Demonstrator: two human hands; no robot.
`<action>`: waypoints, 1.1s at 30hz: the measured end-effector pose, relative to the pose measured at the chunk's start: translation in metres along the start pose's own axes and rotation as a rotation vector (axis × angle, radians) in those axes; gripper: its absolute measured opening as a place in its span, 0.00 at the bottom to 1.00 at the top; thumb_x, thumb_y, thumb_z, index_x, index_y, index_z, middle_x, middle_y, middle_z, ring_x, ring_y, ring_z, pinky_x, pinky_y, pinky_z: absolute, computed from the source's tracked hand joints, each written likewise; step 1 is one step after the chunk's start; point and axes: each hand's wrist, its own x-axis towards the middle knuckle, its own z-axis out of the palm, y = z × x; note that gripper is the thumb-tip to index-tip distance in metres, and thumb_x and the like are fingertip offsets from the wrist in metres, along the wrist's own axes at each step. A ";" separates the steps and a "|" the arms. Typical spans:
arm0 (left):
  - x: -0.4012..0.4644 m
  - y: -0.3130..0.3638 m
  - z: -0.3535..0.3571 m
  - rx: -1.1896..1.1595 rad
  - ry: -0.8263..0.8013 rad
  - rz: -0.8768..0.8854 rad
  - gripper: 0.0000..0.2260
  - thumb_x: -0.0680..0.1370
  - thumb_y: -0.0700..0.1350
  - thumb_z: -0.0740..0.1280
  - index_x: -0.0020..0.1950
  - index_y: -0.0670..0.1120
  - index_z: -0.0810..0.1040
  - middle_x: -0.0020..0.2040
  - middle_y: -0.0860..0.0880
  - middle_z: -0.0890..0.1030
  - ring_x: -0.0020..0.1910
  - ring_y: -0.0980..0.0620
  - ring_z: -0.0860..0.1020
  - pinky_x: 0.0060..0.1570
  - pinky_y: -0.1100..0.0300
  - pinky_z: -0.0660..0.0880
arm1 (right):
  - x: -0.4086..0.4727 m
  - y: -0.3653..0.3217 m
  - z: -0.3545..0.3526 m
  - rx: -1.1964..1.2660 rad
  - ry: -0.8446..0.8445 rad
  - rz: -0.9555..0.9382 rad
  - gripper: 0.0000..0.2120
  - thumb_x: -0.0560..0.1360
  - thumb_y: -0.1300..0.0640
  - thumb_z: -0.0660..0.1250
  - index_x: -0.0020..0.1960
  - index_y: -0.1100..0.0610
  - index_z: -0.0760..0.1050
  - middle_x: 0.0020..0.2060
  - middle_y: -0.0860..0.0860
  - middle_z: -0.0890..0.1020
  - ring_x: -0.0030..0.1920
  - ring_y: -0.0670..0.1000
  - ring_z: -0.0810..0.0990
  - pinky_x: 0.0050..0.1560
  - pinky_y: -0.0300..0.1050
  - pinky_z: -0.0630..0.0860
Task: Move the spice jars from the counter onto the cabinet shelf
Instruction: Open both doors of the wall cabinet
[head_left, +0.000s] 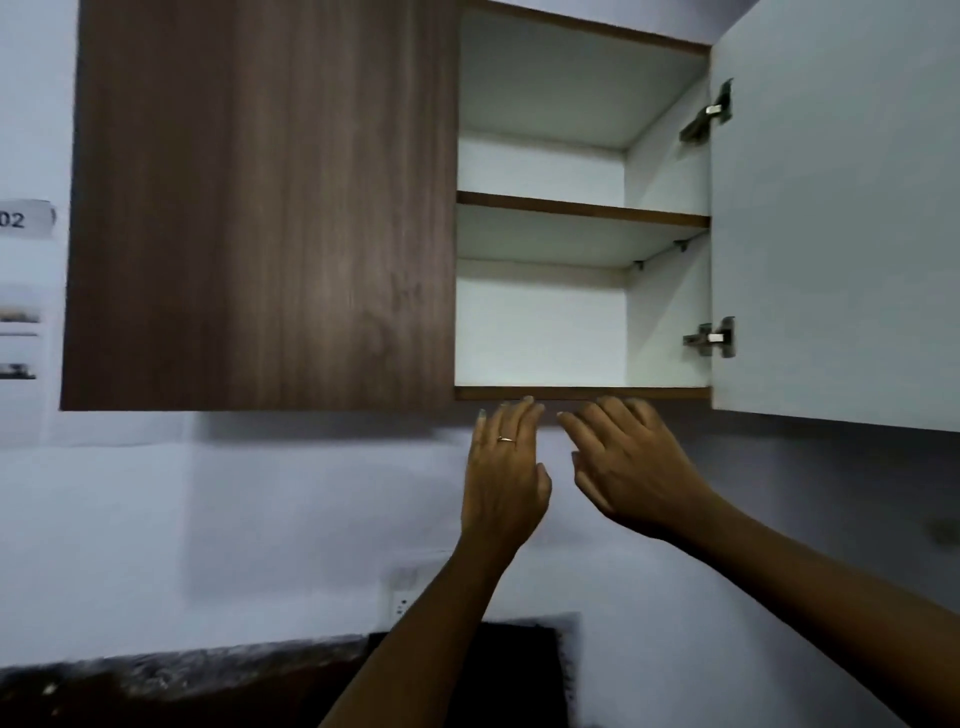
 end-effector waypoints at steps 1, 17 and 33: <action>0.001 -0.020 -0.003 0.054 0.045 -0.012 0.28 0.69 0.39 0.70 0.68 0.41 0.70 0.68 0.43 0.73 0.68 0.43 0.70 0.71 0.46 0.61 | 0.014 -0.011 0.004 0.026 0.015 0.009 0.20 0.74 0.51 0.54 0.57 0.61 0.76 0.49 0.57 0.81 0.47 0.57 0.79 0.45 0.50 0.75; 0.013 -0.194 0.006 0.489 0.192 0.219 0.35 0.67 0.37 0.72 0.73 0.42 0.64 0.73 0.43 0.67 0.71 0.42 0.66 0.66 0.42 0.66 | 0.187 -0.106 0.098 1.076 0.086 0.802 0.28 0.79 0.49 0.60 0.73 0.60 0.57 0.69 0.57 0.67 0.69 0.55 0.66 0.69 0.53 0.66; 0.032 -0.184 0.007 0.497 0.329 0.407 0.24 0.74 0.43 0.70 0.70 0.46 0.71 0.70 0.44 0.71 0.68 0.44 0.70 0.64 0.50 0.72 | 0.193 -0.106 0.079 1.355 0.179 1.051 0.15 0.78 0.54 0.63 0.60 0.62 0.71 0.53 0.57 0.80 0.52 0.53 0.78 0.50 0.44 0.75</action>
